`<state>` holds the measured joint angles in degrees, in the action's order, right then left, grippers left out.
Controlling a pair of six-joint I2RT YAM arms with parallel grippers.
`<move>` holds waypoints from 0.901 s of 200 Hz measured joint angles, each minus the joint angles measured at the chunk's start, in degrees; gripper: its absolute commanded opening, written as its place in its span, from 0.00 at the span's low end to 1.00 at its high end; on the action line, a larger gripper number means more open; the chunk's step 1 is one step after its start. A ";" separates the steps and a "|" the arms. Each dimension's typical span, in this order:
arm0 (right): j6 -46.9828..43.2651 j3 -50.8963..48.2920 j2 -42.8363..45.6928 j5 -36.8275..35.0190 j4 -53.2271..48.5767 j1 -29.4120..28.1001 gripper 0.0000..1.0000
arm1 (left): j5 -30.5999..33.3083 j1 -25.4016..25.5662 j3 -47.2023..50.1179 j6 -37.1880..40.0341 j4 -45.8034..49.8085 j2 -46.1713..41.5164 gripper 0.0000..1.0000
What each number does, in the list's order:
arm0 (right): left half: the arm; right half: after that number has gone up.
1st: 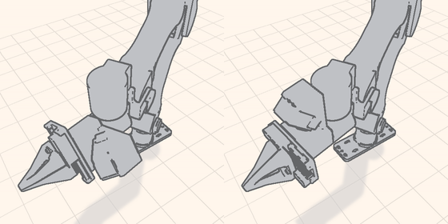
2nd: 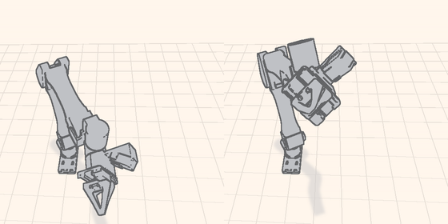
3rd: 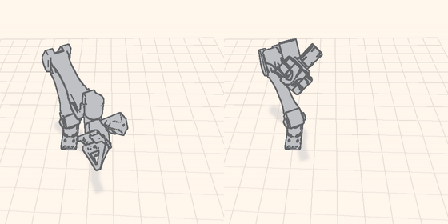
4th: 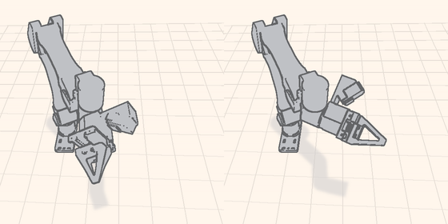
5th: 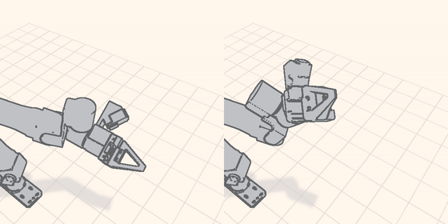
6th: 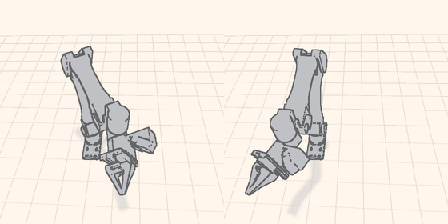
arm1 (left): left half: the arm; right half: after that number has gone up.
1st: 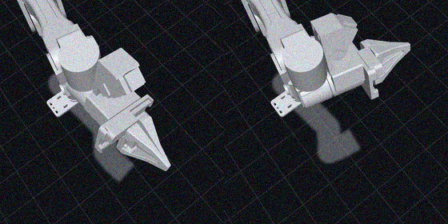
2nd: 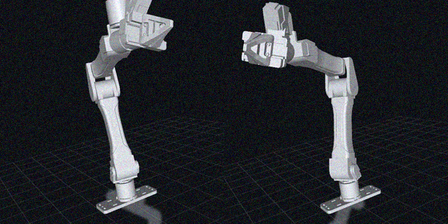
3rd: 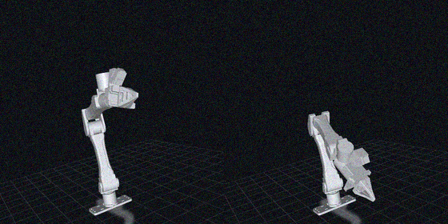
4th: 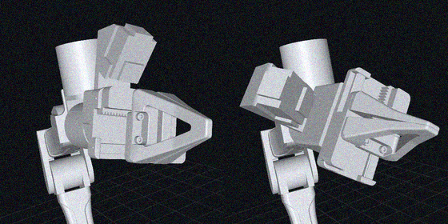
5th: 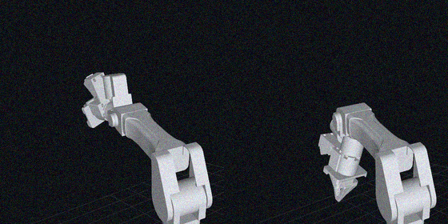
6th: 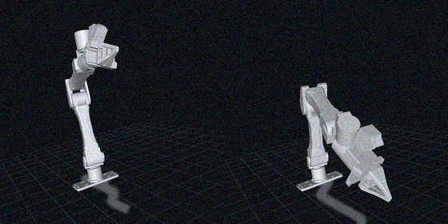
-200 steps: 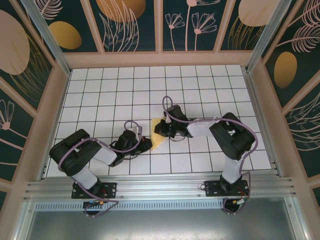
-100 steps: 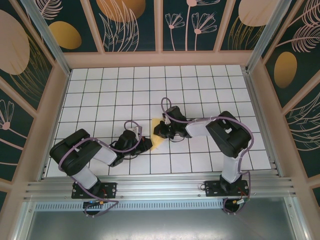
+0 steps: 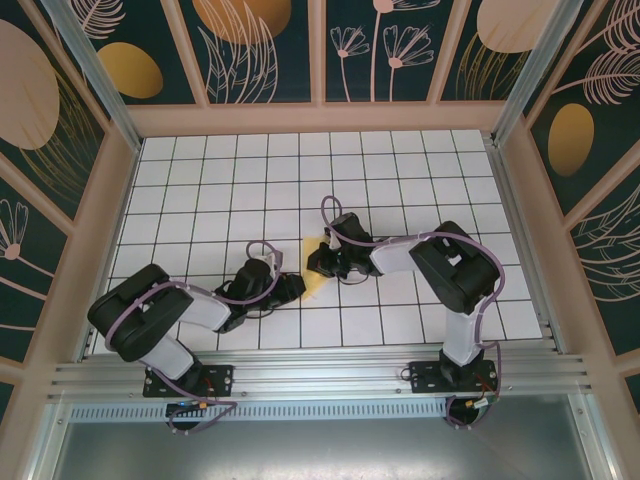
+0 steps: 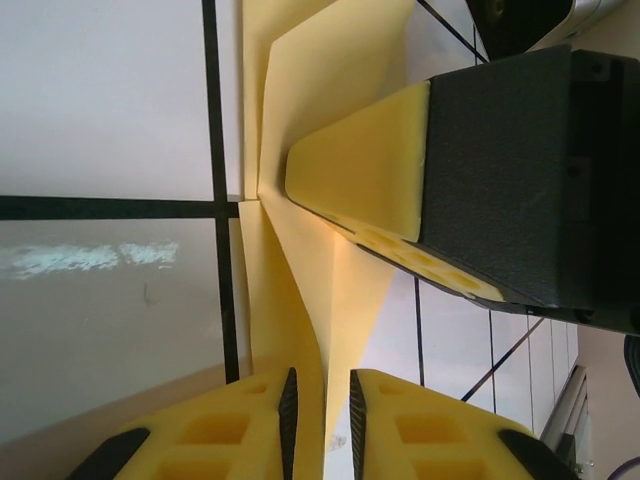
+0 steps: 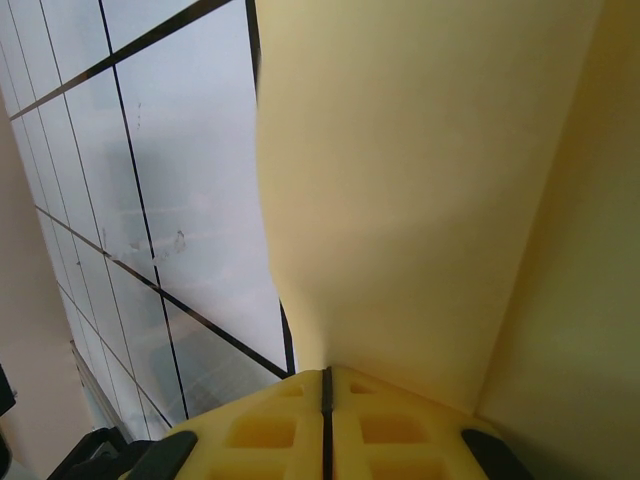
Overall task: Fold a paper plane with a square sheet of paper (pick it up from the middle)
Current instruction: Fourth fold the wing at the center of the table.
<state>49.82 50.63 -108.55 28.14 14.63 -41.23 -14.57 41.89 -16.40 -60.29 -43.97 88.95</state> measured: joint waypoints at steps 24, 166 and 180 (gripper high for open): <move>-0.02 0.00 0.00 0.00 0.00 0.00 0.11 | 0.85 0.00 -0.66 0.37 4.94 -3.58 0.21; 0.00 0.00 0.00 -0.04 0.02 0.00 0.11 | -3.21 0.00 -5.01 1.62 7.28 -1.03 0.02; 0.00 -0.02 0.00 -0.04 0.02 0.00 0.10 | -3.61 0.00 -5.14 1.51 6.86 -0.31 0.03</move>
<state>49.82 50.61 -108.55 28.10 14.66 -41.23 -18.17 41.89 -21.54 -58.78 -37.10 88.64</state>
